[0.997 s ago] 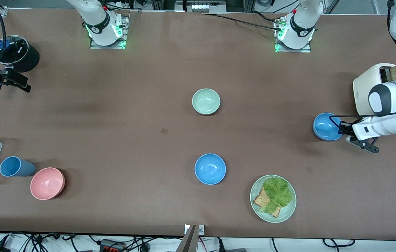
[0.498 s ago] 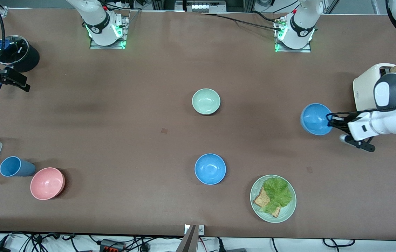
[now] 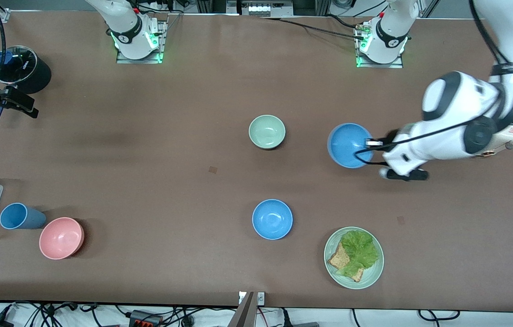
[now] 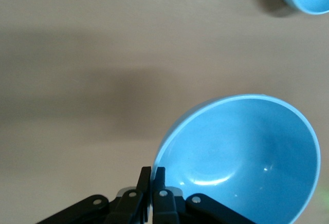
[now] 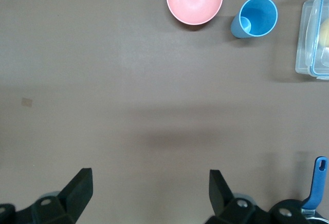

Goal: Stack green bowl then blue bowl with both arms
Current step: 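Carry the blue bowl with the left gripper over the green bowl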

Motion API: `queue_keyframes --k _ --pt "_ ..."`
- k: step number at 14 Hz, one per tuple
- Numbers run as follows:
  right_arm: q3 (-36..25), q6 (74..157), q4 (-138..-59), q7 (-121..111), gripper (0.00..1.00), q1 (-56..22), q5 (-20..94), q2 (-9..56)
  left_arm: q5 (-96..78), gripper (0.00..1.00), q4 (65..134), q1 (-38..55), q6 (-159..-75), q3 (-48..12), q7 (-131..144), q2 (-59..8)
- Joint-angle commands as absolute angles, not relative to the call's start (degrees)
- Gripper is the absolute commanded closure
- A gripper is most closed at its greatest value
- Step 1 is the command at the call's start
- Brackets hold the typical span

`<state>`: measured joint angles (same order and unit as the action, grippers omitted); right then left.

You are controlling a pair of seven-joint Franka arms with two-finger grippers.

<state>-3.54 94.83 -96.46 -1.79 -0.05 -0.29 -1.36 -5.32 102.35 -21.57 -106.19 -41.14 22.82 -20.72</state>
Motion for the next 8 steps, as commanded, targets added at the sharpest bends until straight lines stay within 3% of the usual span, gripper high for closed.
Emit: queue_keyframes --k 1,8 --pt "-2.81 95.27 -98.35 -2.72 0.0 0.79 -1.05 -3.34 -6.24 1.0 106.68 -21.97 -112.56 -47.7 37.47 -19.6" --pt "-2.9 95.36 -98.26 -3.43 0.0 0.79 -0.97 -3.43 -5.89 1.0 120.66 -21.8 -135.68 -58.0 59.49 -16.27"
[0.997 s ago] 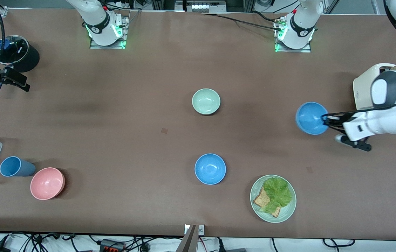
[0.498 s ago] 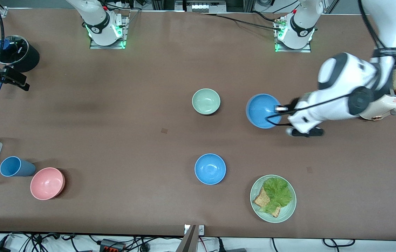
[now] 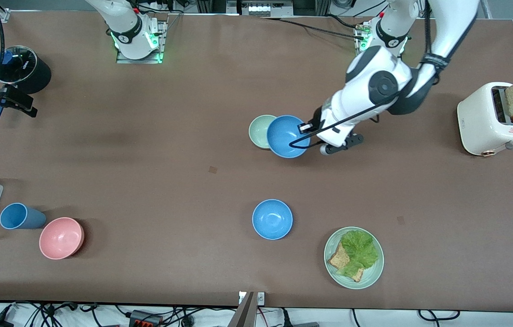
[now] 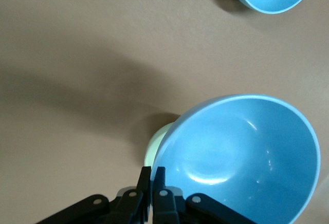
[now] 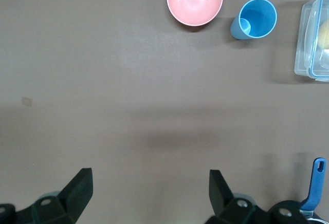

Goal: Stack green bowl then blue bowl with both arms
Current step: 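Carry the blue bowl with the left gripper over the green bowl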

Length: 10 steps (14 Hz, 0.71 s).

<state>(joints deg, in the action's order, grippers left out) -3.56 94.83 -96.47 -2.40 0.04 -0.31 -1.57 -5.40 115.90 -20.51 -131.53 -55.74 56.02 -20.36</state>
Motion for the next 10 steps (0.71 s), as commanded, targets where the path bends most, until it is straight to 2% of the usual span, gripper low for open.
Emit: queue_keyframes --k 1,3,5,10 --pt "-2.9 95.36 -98.26 -3.43 0.0 0.88 -0.97 -3.43 -5.89 1.0 121.63 -21.8 -136.14 -58.18 59.68 -15.91" --pt "-2.9 95.36 -98.26 -3.43 0.0 0.79 -0.97 -3.43 -5.89 1.0 123.21 -21.54 -137.27 -58.27 59.85 -14.6" --pt "-2.99 95.27 -98.26 -3.51 0.0 0.88 -0.97 -3.43 -5.89 1.0 127.42 -19.69 -144.11 -58.27 60.38 -13.28" --pt "-3.08 95.36 -98.35 -3.78 0.0 0.97 -0.88 -3.25 -5.89 1.0 129.98 -18.99 -149.75 -58.27 61.79 -13.8"
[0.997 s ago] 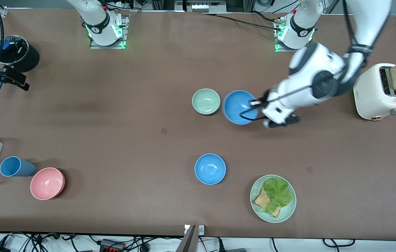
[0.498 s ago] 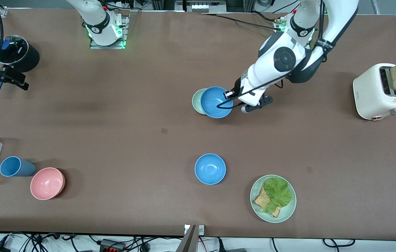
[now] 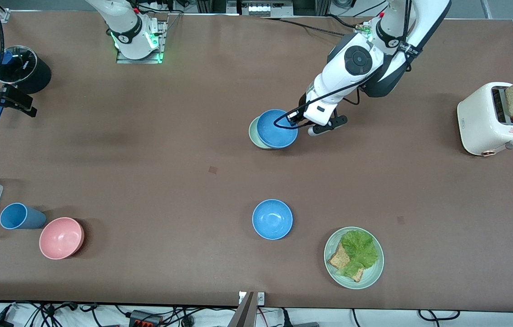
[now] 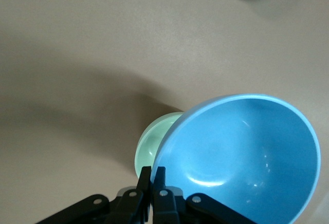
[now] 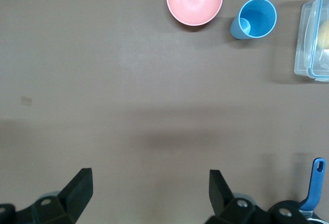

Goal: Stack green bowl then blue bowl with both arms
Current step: 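Lower the blue bowl into the green bowl with the left gripper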

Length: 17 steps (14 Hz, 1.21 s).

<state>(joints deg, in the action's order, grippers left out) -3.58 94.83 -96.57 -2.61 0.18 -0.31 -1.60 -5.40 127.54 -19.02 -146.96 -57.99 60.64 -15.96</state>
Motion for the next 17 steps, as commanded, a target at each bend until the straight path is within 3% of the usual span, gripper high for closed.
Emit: queue_keyframes --k 1,12,17 --pt "-3.08 95.36 -98.35 -3.78 0.0 0.97 -0.88 -3.34 -5.8 1.0 130.34 -18.98 -149.85 -58.18 61.79 -14.06" --pt "-3.08 95.71 -98.35 -3.87 0.0 0.88 -1.05 -2.99 0.42 1.0 131.31 -16.26 -151.96 -57.39 62.31 -17.57" --pt "-3.08 95.98 -98.44 -3.87 0.0 0.97 -0.97 -2.73 9.73 1.0 130.78 -15.56 -151.96 -55.03 63.36 -22.4"
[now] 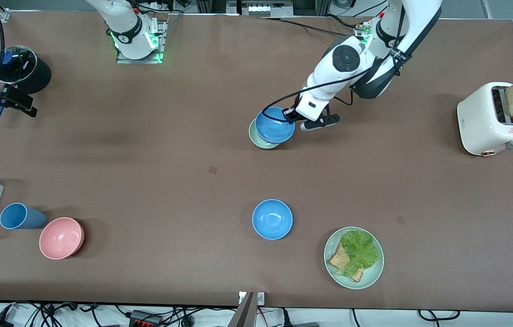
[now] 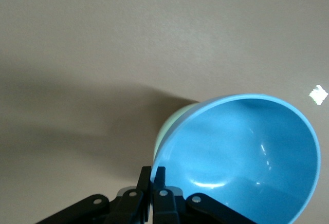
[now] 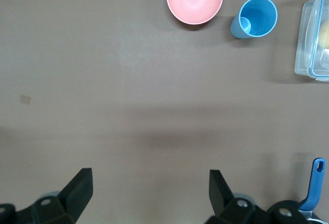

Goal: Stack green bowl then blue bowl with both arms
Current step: 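Lower the blue bowl into the green bowl with the left gripper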

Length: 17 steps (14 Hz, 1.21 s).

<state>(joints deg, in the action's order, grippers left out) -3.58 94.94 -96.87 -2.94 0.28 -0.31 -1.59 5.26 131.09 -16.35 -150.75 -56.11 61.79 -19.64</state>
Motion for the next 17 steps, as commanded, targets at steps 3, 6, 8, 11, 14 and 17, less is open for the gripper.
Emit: queue_keyframes --k 3,6,8,11,14,17 --pt "-3.08 95.89 -98.44 -3.87 0.0 0.97 -0.97 -2.81 15.38 1.0 126.67 -5.66 -151.26 -45.12 67.57 -25.75" --pt "-3.16 95.8 -98.44 -4.48 0.0 1.05 -0.97 -2.9 15.64 1.0 123.05 -2.02 -144.86 -43.94 69.61 -25.58" --pt "-3.16 95.8 -98.35 -4.57 0.0 1.14 -0.97 -2.99 15.56 1.0 123.05 -1.76 -144.58 -44.03 70.05 -25.4" --pt "-3.25 95.8 -98.26 -4.92 0.0 1.14 -0.97 -3.16 15.64 1.0 123.05 -1.76 -144.58 -44.12 70.22 -25.4" --pt "-3.34 95.89 -98.26 -5.71 0.0 1.32 -0.88 -3.16 15.64 1.0 123.13 -1.41 -144.49 -44.38 70.93 -25.31" --pt "-3.43 95.8 -98.26 -5.71 0.0 1.32 -0.88 -3.16 15.64 0.72 122.78 -1.31 -143.45 -44.38 71.02 -25.4"
